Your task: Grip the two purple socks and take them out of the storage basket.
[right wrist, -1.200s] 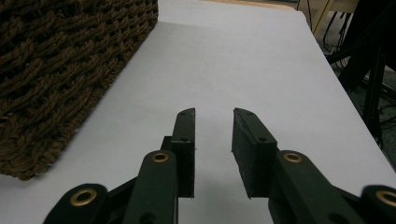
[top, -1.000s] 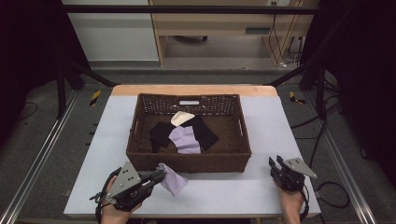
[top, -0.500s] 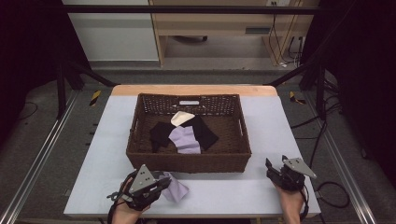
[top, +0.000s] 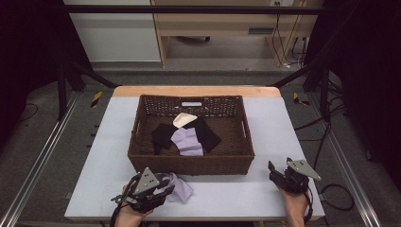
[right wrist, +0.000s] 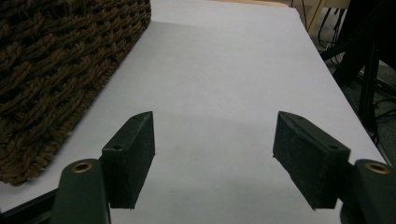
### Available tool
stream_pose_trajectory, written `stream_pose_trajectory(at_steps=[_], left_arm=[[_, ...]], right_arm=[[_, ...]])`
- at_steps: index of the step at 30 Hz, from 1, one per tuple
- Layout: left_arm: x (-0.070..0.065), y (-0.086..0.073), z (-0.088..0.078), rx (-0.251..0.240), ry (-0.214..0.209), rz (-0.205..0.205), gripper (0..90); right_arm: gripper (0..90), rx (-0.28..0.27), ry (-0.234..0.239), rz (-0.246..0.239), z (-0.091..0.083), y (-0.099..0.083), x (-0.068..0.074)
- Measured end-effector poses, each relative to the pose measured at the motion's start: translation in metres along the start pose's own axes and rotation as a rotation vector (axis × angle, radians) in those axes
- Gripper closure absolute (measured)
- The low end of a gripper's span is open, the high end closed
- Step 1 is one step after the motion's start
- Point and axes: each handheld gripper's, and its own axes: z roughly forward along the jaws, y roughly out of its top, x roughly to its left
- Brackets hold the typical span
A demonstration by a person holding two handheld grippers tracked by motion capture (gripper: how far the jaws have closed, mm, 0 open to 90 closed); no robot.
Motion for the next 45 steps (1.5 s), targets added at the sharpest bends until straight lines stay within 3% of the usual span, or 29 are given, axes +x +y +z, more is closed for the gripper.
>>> stream_pose_trajectory(at_steps=[11, 19, 23, 28, 38, 45], left_arm=[[0.014, 0.029, -0.029, -0.124, 0.037, -0.036, 55.9], [0.032, 0.062, -0.032, -0.181, 0.079, -0.049, 53.8], [0.044, 0.086, -0.026, -0.200, 0.102, -0.076, 53.1], [0.053, 0.108, -0.015, -0.201, 0.133, -0.071, 52.5], [0.064, 0.138, 0.014, -0.184, 0.195, -0.073, 52.4], [0.066, 0.155, 0.040, -0.173, 0.250, -0.041, 52.6]], right_arm=[[29.8, 0.003, -0.006, 0.011, 0.000, 0.000, -0.001], [31.1, 0.018, -0.003, 0.022, 0.002, 0.001, -0.001], [31.3, 0.020, -0.002, 0.022, 0.002, 0.001, -0.001], [31.3, 0.021, -0.003, 0.023, 0.002, 0.001, -0.001], [31.6, 0.025, -0.002, 0.020, 0.003, 0.001, -0.001], [31.7, 0.027, 0.000, 0.026, 0.003, 0.001, -0.002]])
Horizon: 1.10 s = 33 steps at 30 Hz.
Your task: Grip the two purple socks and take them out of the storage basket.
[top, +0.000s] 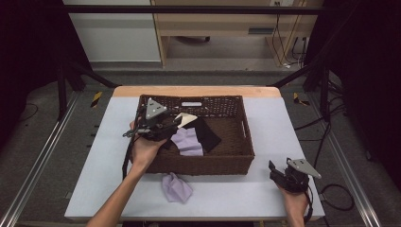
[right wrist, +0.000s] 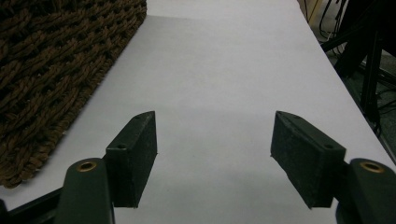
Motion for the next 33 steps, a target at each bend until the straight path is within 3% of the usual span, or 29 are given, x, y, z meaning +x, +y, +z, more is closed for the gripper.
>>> stream_pose_trajectory(at_steps=[5, 8, 13, 21, 25, 33], left_arm=[[-0.004, 0.006, 0.019, 0.021, -0.003, 0.013, 52.3], [-0.006, 0.008, 0.030, 0.025, -0.004, 0.000, 52.2], [-0.006, 0.004, 0.049, 0.059, -0.002, 0.003, 51.5], [-0.006, -0.010, 0.078, 0.193, 0.016, 0.029, 50.6], [-0.004, -0.017, 0.087, 0.262, -0.013, 0.012, 50.2], [-0.013, -0.026, 0.097, 0.377, -0.010, 0.081, 50.0]], right_arm=[[31.7, 0.002, 0.001, 0.000, 0.000, 0.000, 0.000], [31.8, -0.005, 0.001, -0.002, -0.001, 0.000, 0.000], [31.8, 0.001, 0.003, 0.000, 0.000, 0.000, -0.001], [32.0, 0.001, 0.004, 0.000, 0.000, 0.000, -0.001], [32.2, 0.001, 0.004, -0.003, 0.000, 0.000, -0.001], [32.2, 0.003, 0.003, -0.004, 0.000, 0.000, -0.001]])
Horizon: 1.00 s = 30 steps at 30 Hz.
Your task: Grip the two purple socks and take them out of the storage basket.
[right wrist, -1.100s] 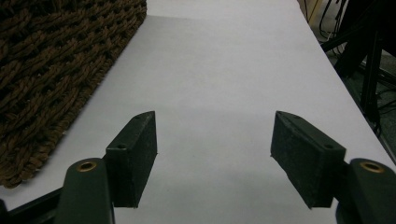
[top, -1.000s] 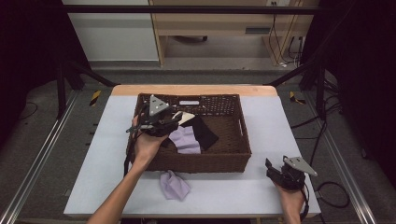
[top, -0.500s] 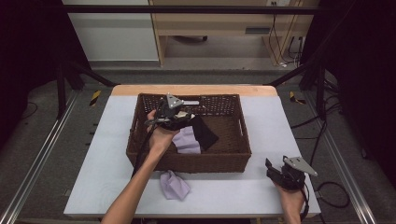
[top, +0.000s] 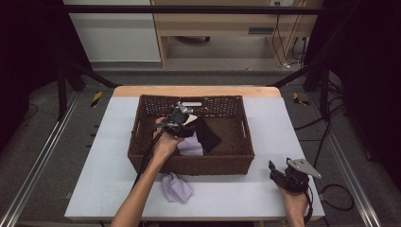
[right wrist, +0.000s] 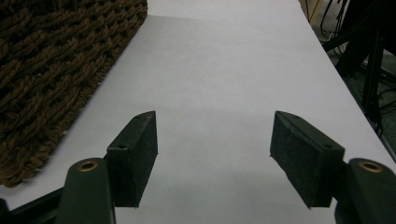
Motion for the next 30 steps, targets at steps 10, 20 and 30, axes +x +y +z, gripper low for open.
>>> stream_pose_trajectory(at_steps=[10, 20, 30], left_arm=[[-0.003, -0.001, 0.012, 0.113, 0.014, 0.016, 46.0], [-0.002, -0.003, 0.022, 0.211, -0.024, 0.003, 49.0], [-0.002, -0.005, 0.030, 0.305, -0.047, -0.007, 61.3]], right_arm=[[32.1, -0.002, -0.002, 0.006, 0.000, 0.000, 0.000], [32.0, 0.003, -0.002, 0.009, 0.000, 0.000, 0.000], [32.2, 0.006, -0.003, 0.010, 0.000, 0.000, 0.000]])
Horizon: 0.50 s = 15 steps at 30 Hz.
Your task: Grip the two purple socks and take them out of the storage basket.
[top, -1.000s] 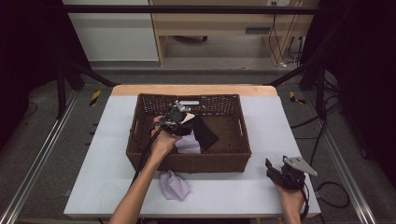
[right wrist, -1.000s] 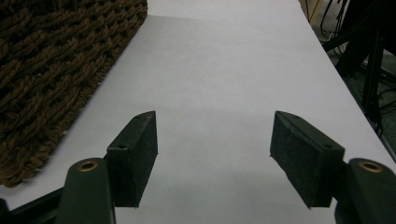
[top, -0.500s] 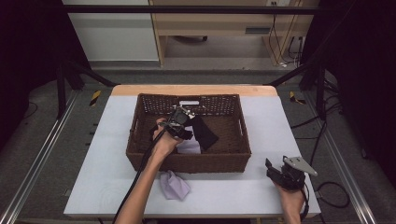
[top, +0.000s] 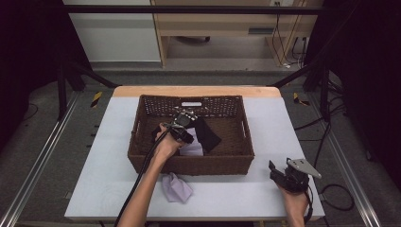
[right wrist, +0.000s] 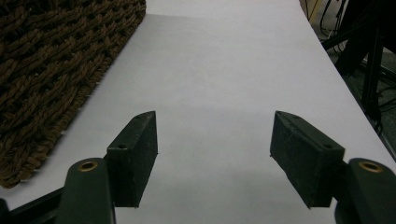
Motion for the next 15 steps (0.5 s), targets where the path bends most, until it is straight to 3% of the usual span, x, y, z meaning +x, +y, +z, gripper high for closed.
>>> stream_pose_trajectory(at_steps=[5, 8, 11, 15], left_arm=[[0.0003, 0.0011, 0.0044, 0.067, -0.006, 0.011, 72.8], [0.0002, 0.0013, 0.0050, 0.078, -0.015, 0.014, 80.6], [0.0000, 0.0011, 0.0038, 0.062, -0.043, 0.009, 89.0], [0.0009, 0.0003, -0.0012, 0.005, -0.060, -0.003, 89.1]], right_arm=[[32.3, -0.003, -0.002, -0.002, 0.0000, -0.0001, 0.0004], [32.4, -0.002, -0.002, -0.002, 0.0000, 0.0000, 0.0002], [32.6, -0.003, -0.001, -0.001, -0.0001, -0.0001, 0.0000], [32.8, -0.008, -0.002, -0.002, -0.0005, -0.0002, -0.0002]])
